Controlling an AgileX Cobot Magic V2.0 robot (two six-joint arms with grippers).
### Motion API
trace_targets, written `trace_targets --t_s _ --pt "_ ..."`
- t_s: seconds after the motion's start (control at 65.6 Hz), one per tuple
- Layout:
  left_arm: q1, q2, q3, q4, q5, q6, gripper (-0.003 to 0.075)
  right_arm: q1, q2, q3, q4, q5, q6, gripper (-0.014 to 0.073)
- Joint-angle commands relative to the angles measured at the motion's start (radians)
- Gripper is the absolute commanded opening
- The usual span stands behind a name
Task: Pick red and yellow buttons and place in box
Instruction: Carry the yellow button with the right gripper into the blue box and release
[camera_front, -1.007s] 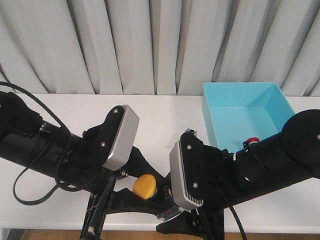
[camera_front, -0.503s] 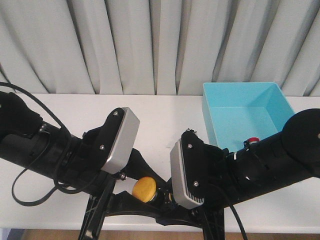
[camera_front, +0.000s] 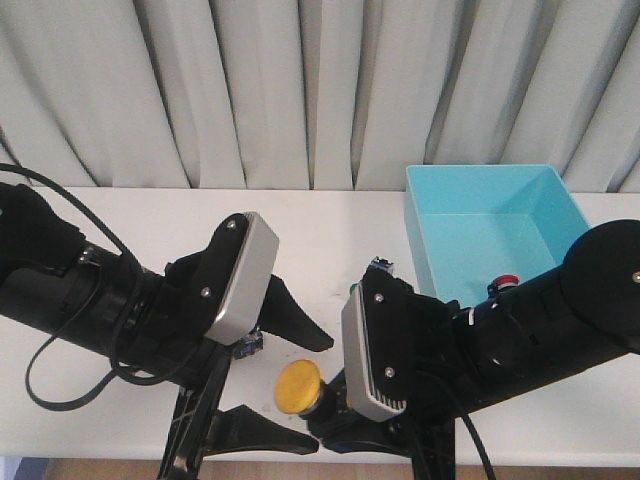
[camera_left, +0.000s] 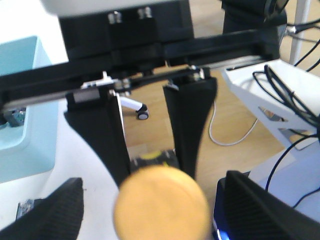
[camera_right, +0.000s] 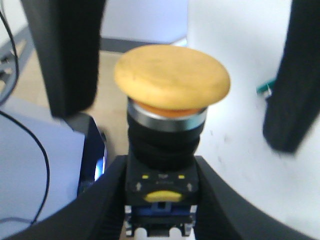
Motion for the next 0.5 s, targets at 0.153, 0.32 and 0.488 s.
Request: trace_targets --t_s 0.153,0.32,0.488 --pt "-0.002 -0.028 -0.027 0.129 -0.106 -0.104 0.0570 -0.075 -0.083 -0.031 -0.323 -0.023 0.334 0.0167" --pt "-0.002 -0.028 -0.027 0.285 -0.236 -0.296 0.0570 -0.214 -0.108 -0.031 -0.519 -0.043 0.607 0.0169" --pt "-0.002 -0.028 -0.027 0.387 -0.333 -0.476 0.0570 -0.414 -0.098 -0.038 -0.573 -0.136 0.960 0.0172"
